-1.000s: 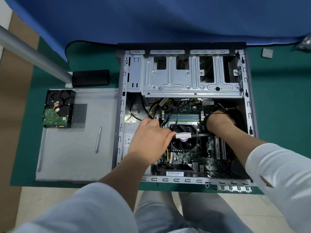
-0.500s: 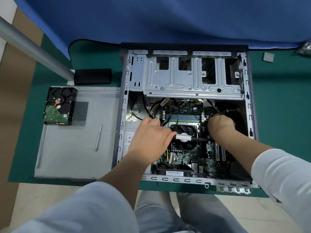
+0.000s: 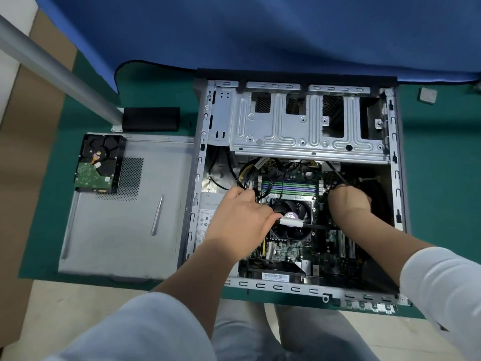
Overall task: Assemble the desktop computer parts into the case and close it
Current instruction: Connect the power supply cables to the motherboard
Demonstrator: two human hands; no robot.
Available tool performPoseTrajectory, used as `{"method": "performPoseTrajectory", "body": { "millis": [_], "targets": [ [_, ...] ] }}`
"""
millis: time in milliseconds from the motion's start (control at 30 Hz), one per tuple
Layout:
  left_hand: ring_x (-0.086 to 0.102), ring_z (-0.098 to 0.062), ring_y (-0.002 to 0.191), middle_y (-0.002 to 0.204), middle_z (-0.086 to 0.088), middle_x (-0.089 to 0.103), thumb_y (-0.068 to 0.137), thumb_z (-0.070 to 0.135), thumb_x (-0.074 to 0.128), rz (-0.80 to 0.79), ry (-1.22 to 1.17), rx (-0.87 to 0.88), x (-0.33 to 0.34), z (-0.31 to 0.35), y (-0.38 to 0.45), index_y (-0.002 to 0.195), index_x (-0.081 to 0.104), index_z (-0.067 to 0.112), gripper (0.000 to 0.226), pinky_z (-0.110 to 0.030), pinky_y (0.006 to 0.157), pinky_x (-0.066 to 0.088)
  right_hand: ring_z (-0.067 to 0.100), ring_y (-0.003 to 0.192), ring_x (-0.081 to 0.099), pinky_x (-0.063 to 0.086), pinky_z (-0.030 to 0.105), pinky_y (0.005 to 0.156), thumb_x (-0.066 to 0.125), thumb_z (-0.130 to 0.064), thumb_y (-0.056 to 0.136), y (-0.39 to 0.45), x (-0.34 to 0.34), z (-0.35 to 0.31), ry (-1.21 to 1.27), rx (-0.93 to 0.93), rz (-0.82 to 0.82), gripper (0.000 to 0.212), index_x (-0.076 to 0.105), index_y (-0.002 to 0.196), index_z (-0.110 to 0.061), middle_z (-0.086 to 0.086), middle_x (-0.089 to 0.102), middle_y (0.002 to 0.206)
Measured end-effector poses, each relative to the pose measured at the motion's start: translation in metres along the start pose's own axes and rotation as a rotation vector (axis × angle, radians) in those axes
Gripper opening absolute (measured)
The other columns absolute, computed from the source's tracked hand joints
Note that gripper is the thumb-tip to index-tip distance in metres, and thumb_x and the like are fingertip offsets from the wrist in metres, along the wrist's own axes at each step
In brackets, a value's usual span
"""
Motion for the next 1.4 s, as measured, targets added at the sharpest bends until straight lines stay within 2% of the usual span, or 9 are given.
{"method": "performPoseTrajectory", "body": {
  "millis": [233, 567, 667, 833, 1000, 1133, 1267, 1333, 1400],
  "targets": [
    [0.039, -0.014, 0.065, 0.049, 0.009, 0.05, 0.098, 0.041, 0.041, -0.005, 0.001, 0.008, -0.001, 0.0, 0.0, 0.064, 0.066, 0.023, 0.046, -0.033, 0.082, 0.04, 0.024, 0.098, 0.067, 0.045, 0.036, 0.054, 0.045, -0.002, 0.092, 0.0, -0.001, 0.0, -0.125, -0.047, 0.0, 0.032, 0.064, 0.115, -0.011, 0.003, 0.066, 0.113],
    [0.038, -0.014, 0.063, 0.048, 0.006, 0.048, 0.097, 0.038, 0.045, 0.03, -0.01, -0.011, 0.0, 0.0, -0.001, 0.063, 0.067, 0.02, 0.044, -0.034, 0.079, 0.043, 0.026, 0.116, 0.058, 0.052, 0.037, 0.09, 0.043, -0.006, 0.096, -0.004, -0.005, 0.013, -0.111, -0.072, -0.093, 0.034, 0.058, 0.127, -0.009, 0.006, 0.059, 0.128],
    [0.039, -0.015, 0.063, 0.048, 0.007, 0.048, 0.098, 0.039, 0.045, 0.016, -0.013, -0.011, 0.001, -0.001, -0.001, 0.064, 0.067, 0.021, 0.044, -0.035, 0.08, 0.042, 0.025, 0.115, 0.059, 0.053, 0.036, 0.089, 0.042, -0.004, 0.096, -0.003, -0.007, 0.013, -0.158, -0.08, -0.087, 0.035, 0.059, 0.126, -0.01, 0.005, 0.061, 0.126],
    [0.041, -0.015, 0.064, 0.048, 0.008, 0.05, 0.097, 0.039, 0.049, 0.002, -0.017, -0.012, -0.001, 0.001, 0.0, 0.064, 0.067, 0.022, 0.041, -0.035, 0.081, 0.042, 0.024, 0.106, 0.062, 0.045, 0.033, 0.064, 0.046, -0.001, 0.091, -0.008, -0.007, 0.008, 0.021, 0.007, -0.09, 0.032, 0.065, 0.115, -0.011, 0.003, 0.065, 0.117],
    [0.042, -0.014, 0.066, 0.052, 0.009, 0.057, 0.099, 0.04, 0.043, -0.032, -0.032, -0.024, -0.002, 0.0, -0.001, 0.07, 0.069, 0.022, 0.043, -0.034, 0.085, 0.041, 0.027, 0.113, 0.059, 0.048, 0.036, 0.084, 0.043, -0.006, 0.095, -0.013, -0.018, 0.02, 0.112, 0.011, -0.115, 0.032, 0.061, 0.121, -0.01, 0.008, 0.062, 0.122],
    [0.047, -0.014, 0.067, 0.056, 0.009, 0.061, 0.099, 0.038, 0.042, -0.028, -0.093, -0.052, -0.007, 0.001, 0.0, 0.086, 0.071, 0.021, 0.035, -0.034, 0.084, 0.043, 0.026, 0.102, 0.063, 0.042, 0.03, 0.067, 0.042, -0.016, 0.095, -0.04, -0.034, 0.019, 0.178, 0.002, 0.06, 0.029, 0.061, 0.117, -0.014, 0.003, 0.066, 0.113],
    [0.053, -0.016, 0.069, 0.062, 0.007, 0.063, 0.097, 0.028, 0.049, -0.034, -0.108, -0.081, -0.01, 0.002, 0.002, 0.108, 0.064, 0.02, 0.021, -0.033, 0.083, 0.042, 0.019, 0.095, 0.061, 0.037, 0.042, 0.087, 0.026, -0.045, 0.1, -0.085, -0.056, -0.004, 0.546, -0.228, 0.433, 0.038, 0.057, 0.107, -0.025, -0.006, 0.063, 0.094],
    [0.054, -0.018, 0.068, 0.064, 0.004, 0.062, 0.091, 0.02, 0.06, -0.039, -0.108, -0.116, -0.011, 0.003, 0.001, 0.112, 0.062, 0.018, 0.021, -0.03, 0.082, 0.038, 0.01, 0.08, 0.061, 0.043, 0.038, 0.088, 0.034, -0.049, 0.097, -0.101, -0.065, -0.019, 0.964, -0.437, 0.361, 0.032, 0.054, 0.115, -0.03, -0.016, 0.059, 0.078],
    [0.053, -0.02, 0.069, 0.068, 0.0, 0.061, 0.088, 0.016, 0.063, -0.058, -0.13, -0.162, -0.01, 0.001, 0.001, 0.115, 0.059, 0.018, 0.028, -0.028, 0.08, 0.034, 0.012, 0.084, 0.063, 0.051, 0.036, 0.081, 0.049, -0.045, 0.094, -0.108, -0.066, -0.031, 1.034, -0.551, 0.312, 0.04, 0.042, 0.132, -0.032, -0.011, 0.062, 0.091]
  ]
}}
Point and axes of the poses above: each hand's wrist, its own y-axis towards the middle knuckle, its own x-axis out of the palm, z = x × y, the point moved 4 cm from there along y, towards the middle knuckle
